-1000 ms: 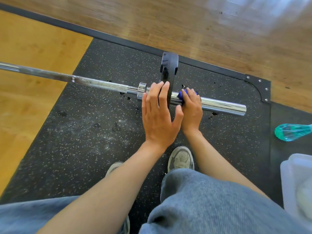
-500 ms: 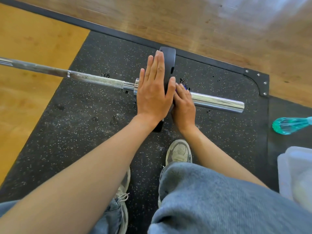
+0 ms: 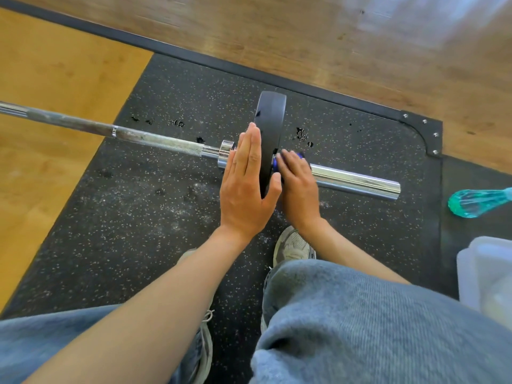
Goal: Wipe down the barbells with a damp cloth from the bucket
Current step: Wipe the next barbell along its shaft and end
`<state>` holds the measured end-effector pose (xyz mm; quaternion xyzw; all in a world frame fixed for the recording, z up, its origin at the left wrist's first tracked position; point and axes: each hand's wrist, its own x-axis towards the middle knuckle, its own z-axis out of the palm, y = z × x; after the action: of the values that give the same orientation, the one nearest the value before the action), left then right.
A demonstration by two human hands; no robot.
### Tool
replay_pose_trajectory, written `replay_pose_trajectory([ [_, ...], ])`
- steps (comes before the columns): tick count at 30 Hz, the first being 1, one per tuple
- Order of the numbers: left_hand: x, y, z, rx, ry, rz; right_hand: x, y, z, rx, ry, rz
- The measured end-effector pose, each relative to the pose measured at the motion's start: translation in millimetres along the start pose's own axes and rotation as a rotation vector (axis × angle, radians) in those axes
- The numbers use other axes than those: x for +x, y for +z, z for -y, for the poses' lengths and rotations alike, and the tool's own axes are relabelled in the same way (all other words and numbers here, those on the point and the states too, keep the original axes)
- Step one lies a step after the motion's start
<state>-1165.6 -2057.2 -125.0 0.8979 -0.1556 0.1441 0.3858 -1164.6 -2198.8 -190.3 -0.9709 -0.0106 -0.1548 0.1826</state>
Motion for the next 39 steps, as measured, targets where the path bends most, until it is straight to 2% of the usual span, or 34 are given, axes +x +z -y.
replay_pose_trajectory([
  [2,-5.1,-1.3,1.1,-0.005,0.005,-0.011,3.5,-2.5,-9.0,-0.001,-0.080,0.017],
  [5,-7.0,-1.0,2.0,0.004,0.009,-0.017,10.1,-12.8,-13.0,0.054,0.210,-0.074],
  [6,-6.1,0.1,1.9,0.006,0.007,-0.023,9.8,-11.3,-5.5,0.052,0.237,-0.086],
  [9,0.6,4.2,1.4,0.004,0.003,-0.049,2.8,-1.6,3.8,0.020,0.001,0.024],
  [10,3.7,5.0,1.7,0.013,0.007,-0.054,6.0,-3.6,-3.2,0.020,-0.028,0.044],
  [11,7.2,5.7,2.1,0.026,0.011,-0.054,11.1,-6.2,-13.1,0.029,0.017,0.045],
  [14,21.3,7.9,1.2,0.062,-0.003,-0.049,22.0,-12.7,-18.6,0.036,0.312,-0.053],
  [15,27.8,9.1,-0.1,0.074,-0.017,-0.046,21.0,-10.5,-11.0,0.018,0.287,-0.044],
  [18,50.6,10.4,-4.8,0.149,-0.039,-0.030,13.1,-5.5,-11.3,-0.002,-0.018,0.068],
  [19,54.9,9.3,-6.7,0.169,-0.045,-0.039,18.0,-9.5,-21.3,0.002,-0.020,0.069],
  [22,45.5,9.6,-9.2,0.165,-0.057,-0.079,36.6,-17.8,-45.4,0.004,0.320,-0.044],
  [23,36.6,12.8,-9.5,0.164,-0.060,-0.063,38.6,-17.2,-41.9,-0.004,0.369,-0.044],
  [24,28.7,17.0,-9.3,0.162,-0.068,-0.034,39.6,-15.7,-36.1,-0.010,0.340,-0.025],
  [27,28.5,25.8,-4.4,0.184,-0.095,0.000,36.1,-10.9,-32.1,0.014,0.074,0.082],
  [28,35.2,26.6,-3.5,0.213,-0.086,0.008,39.4,-13.6,-40.0,0.002,0.061,0.088],
  [32,61.7,26.5,-4.1,0.295,-0.053,0.008,58.6,-18.9,-61.3,0.018,0.392,-0.024],
  [33,65.0,28.2,-6.0,0.286,-0.059,-0.010,61.9,-15.9,-55.0,0.018,0.372,-0.019],
  [36,61.0,39.4,-13.3,0.284,-0.043,-0.032,66.3,-8.6,-51.6,0.031,0.123,0.052],
  [37,58.3,43.4,-14.5,0.309,-0.027,-0.029,68.6,-11.7,-59.5,0.031,0.097,0.046],
  [39,59.5,48.8,-13.3,0.350,-0.016,-0.033,76.4,-18.2,-82.0,0.025,0.250,-0.038],
])
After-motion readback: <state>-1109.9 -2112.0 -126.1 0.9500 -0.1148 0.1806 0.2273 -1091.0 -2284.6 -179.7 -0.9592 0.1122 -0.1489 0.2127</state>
